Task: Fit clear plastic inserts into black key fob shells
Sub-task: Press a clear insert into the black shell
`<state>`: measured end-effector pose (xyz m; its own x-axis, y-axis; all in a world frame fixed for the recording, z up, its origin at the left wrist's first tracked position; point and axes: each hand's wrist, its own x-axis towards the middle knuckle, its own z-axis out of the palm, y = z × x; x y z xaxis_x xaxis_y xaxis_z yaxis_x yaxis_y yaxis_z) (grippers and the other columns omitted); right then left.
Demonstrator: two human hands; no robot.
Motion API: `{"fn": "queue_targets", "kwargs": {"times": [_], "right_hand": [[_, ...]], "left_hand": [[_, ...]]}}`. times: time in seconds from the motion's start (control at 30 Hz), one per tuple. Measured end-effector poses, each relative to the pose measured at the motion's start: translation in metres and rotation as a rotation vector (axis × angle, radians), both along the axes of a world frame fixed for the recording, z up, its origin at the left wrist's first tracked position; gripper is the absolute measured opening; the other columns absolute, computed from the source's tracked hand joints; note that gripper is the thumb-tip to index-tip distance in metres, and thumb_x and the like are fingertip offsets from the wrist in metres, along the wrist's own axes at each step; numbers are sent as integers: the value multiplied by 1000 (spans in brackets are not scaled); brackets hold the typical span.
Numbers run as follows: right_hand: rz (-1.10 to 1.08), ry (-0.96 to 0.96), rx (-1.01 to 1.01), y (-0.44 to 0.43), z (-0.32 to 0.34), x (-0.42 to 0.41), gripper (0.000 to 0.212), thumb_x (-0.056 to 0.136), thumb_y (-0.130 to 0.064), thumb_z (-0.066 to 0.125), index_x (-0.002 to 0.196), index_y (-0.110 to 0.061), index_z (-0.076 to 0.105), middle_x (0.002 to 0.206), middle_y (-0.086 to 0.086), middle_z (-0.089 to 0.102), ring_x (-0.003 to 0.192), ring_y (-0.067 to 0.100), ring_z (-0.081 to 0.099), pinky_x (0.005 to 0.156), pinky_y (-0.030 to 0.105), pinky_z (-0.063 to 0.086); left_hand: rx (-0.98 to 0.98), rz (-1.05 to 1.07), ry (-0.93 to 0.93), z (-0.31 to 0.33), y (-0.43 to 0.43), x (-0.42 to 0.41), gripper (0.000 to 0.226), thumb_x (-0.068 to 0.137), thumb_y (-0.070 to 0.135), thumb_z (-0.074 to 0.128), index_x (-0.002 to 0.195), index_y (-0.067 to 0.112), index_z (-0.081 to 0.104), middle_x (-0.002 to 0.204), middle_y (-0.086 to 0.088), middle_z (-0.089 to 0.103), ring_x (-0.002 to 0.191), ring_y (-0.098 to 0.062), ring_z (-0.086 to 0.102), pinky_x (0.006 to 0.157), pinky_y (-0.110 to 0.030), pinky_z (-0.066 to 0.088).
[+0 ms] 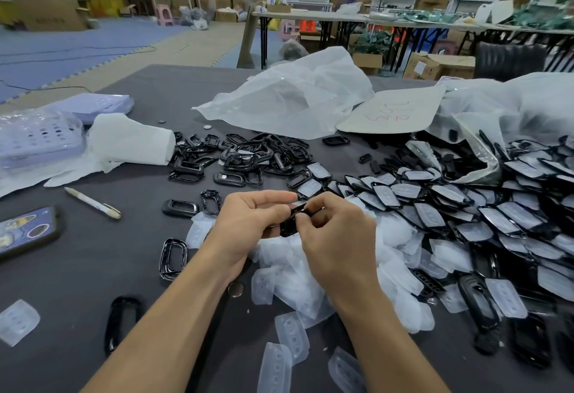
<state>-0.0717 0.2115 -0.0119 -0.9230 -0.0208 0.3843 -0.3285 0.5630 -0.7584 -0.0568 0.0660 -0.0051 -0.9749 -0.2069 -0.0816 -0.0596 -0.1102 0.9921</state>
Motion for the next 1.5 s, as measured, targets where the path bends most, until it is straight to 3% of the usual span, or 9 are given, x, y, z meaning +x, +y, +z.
{"fn": "queue_targets", "kwargs": {"times": [0.27, 0.5, 0.87, 0.97, 1.13, 1.2, 1.27, 1.33, 1.5], "right_hand": [[-98, -59, -8, -2, -2, 0, 19, 85, -35, 79, 73, -27, 67, 54, -15, 59, 59, 3, 59, 55, 16, 40], [-133, 84, 19, -4, 1, 5, 29, 81, -36, 83, 84, -35, 54, 71, -16, 57, 78, 5, 48, 67, 9, 35], [68, -224, -518, 0, -2, -9, 25, 86, -8, 73, 79, -30, 63, 66, 6, 71, 54, 17, 59, 60, 40, 54], [89, -186, -385, 1, -3, -9, 22, 86, -12, 72, 79, -27, 57, 61, 1, 69, 49, 12, 56, 52, 32, 49], [161, -171, -129, 3, -1, -9, 24, 83, -15, 77, 73, -23, 56, 55, -10, 64, 45, 8, 47, 47, 15, 33], [180, -219, -276, 1, 1, -8, 25, 83, -9, 76, 70, -19, 58, 57, -1, 68, 44, 9, 49, 46, 19, 38], [199, -307, -440, -1, 4, -5, 26, 84, -3, 74, 68, -15, 57, 58, 8, 70, 44, 16, 54, 42, 20, 40], [196, -359, -479, -3, 5, -3, 26, 86, -3, 73, 69, -13, 56, 58, 11, 69, 43, 18, 55, 40, 21, 39], [63, -155, -4, -4, 3, 2, 8, 92, -31, 71, 88, -25, 75, 65, -7, 71, 62, 9, 64, 63, 26, 49]], "left_hand": [[-6, -35, 44, -4, 3, 2, 37, 78, -17, 76, 95, 15, 82, 95, -10, 81, 83, -18, 78, 72, -19, 59], [-15, 42, 60, -3, -1, -1, 43, 75, -19, 75, 80, 22, 85, 85, -8, 81, 68, -10, 75, 59, -16, 55], [-41, 56, 54, -7, 11, 0, 26, 88, -4, 75, 85, 20, 85, 80, -14, 80, 68, -17, 72, 61, -22, 59], [-92, 114, 64, -4, 10, 1, 27, 87, -3, 75, 82, 22, 85, 74, -10, 79, 59, -14, 72, 56, -24, 57], [-621, 333, 253, -4, 16, 11, 40, 83, 19, 76, 90, 59, 75, 78, 29, 74, 69, 1, 70, 64, -14, 54], [-462, 361, 194, -6, 20, 11, 34, 79, 27, 75, 97, 57, 73, 78, 19, 76, 67, -3, 68, 66, -16, 55], [-215, 277, 100, -7, 25, 8, 14, 81, 32, 70, 92, 31, 77, 73, 6, 75, 67, -13, 68, 73, -29, 56], [-64, 180, 49, -12, 32, 8, 29, 89, 28, 64, 72, 4, 69, 63, -8, 66, 61, -24, 60, 70, -43, 52], [-180, 405, 121, -10, 22, 4, 35, 99, 9, 63, 69, 22, 77, 65, 0, 74, 58, -12, 70, 55, -27, 59]]}}
